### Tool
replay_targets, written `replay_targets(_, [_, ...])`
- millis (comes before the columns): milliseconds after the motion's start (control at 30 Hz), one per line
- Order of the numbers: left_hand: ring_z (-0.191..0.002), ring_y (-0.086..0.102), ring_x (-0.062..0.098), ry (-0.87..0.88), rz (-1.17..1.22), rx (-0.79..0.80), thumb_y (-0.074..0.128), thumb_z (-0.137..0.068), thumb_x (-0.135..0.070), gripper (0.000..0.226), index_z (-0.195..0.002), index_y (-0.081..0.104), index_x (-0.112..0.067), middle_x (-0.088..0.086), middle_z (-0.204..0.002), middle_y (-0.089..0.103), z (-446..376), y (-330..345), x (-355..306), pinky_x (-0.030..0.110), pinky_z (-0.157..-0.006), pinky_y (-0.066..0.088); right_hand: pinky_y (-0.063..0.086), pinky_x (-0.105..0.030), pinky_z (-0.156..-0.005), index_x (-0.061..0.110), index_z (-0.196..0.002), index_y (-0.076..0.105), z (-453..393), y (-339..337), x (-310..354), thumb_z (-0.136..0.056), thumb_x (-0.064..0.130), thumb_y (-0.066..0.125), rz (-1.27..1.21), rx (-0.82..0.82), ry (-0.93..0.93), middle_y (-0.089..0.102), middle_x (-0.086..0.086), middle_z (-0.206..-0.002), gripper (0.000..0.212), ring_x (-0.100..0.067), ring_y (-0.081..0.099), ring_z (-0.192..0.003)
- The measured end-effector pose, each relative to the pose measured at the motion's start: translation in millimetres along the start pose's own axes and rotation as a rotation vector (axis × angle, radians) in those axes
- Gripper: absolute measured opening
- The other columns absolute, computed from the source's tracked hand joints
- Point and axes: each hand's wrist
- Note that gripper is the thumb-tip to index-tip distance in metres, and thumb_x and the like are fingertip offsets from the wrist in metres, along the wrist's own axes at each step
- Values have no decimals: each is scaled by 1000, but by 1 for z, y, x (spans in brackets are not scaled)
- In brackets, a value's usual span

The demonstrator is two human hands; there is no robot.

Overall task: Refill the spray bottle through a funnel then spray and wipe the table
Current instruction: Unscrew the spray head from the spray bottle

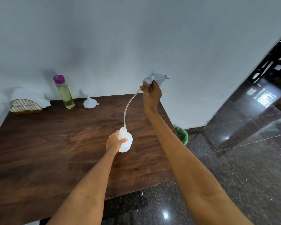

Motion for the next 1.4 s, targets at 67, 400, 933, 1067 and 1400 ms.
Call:
replay_targets(67, [-120, 52, 29, -1, -2, 2, 66, -85, -33, 59, -137, 45, -14, 12, -132, 55, 0, 0, 0, 41, -96, 45, 50, -30, -75, 5, -90, 59, -4, -3, 2, -88, 8, 57, 14, 15, -5, 67, -23, -86, 4, -36, 66, -83])
replay_targets(400, [-123, 49, 29, -6, 1, -10, 64, -86, -35, 62, -140, 41, -14, 11, -136, 52, -1, 4, 2, 43, -99, 43, 35, -3, -53, -2, -84, 59, -10, -35, -24, -92, 6, 51, 321, 168, -6, 54, -3, -67, 13, -7, 49, -58])
replay_targets(933, [-113, 56, 28, 53, 105, -98, 69, -81, -35, 55, -127, 52, -12, 10, -123, 61, 1, 13, 8, 40, -91, 49, 46, -36, -91, -7, -113, 58, 60, -93, -158, -92, 10, 49, 993, 587, 479, 62, -21, -118, 28, -36, 57, -113])
replay_targets(1067, [-114, 55, 26, 37, 96, -107, 69, -81, -36, 56, -128, 51, -13, 8, -125, 59, 1, 17, 11, 40, -92, 49, 44, -35, -91, -2, -119, 58, 64, -93, -182, -94, 13, 46, 1004, 607, 492, 61, -18, -121, 31, -35, 55, -115])
replay_targets(1400, [-115, 55, 26, 59, 119, -141, 69, -81, -34, 56, -130, 52, -13, 8, -125, 60, -3, 21, 18, 36, -89, 47, 47, -42, -93, 3, -115, 61, 53, -87, -209, -95, 25, 50, 1095, 489, 466, 59, -17, -121, 32, -33, 53, -115])
Point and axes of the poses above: each hand's wrist, its own z-axis away from the middle knuckle, its own y-axis out of the palm, x = y × z
